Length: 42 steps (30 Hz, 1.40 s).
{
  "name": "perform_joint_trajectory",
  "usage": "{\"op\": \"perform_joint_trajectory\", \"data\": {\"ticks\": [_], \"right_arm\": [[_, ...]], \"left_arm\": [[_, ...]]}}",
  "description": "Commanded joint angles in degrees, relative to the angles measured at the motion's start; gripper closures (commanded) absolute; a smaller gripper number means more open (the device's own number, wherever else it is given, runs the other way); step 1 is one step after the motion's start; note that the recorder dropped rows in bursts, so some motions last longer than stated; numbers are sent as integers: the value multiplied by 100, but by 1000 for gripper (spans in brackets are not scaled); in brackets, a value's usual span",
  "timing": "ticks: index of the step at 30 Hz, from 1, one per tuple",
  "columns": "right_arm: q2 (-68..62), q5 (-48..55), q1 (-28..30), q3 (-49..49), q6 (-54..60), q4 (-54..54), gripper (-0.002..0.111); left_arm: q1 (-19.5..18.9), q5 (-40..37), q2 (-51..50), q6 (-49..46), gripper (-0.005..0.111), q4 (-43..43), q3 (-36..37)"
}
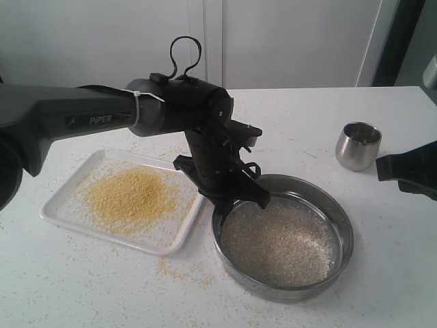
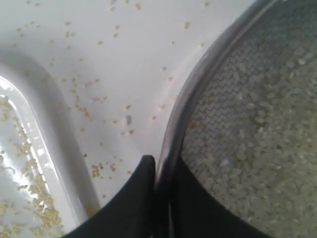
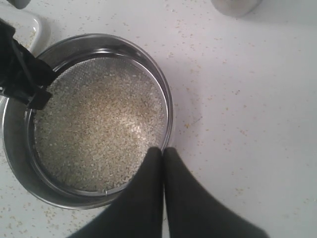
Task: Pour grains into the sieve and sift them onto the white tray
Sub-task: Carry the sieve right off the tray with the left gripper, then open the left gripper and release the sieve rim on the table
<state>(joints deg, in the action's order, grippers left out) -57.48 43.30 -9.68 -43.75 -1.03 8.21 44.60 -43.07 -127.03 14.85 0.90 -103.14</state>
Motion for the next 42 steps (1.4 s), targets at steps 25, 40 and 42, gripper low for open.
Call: {"op": "perform_joint_trajectory", "data": {"ticks": [25,40,42], "right_arm": [[24,-103,7,26,-24,-31,108],[24,-118,7,26,-24,-31,108],[24,-118,7,26,-24,-31,108]], "left_arm": [[11,-506,510,-156,57,66,-239],[-350,-929,721,-156,90,66,-389],[-350,-929,744,-156,99,66,-389]]}}
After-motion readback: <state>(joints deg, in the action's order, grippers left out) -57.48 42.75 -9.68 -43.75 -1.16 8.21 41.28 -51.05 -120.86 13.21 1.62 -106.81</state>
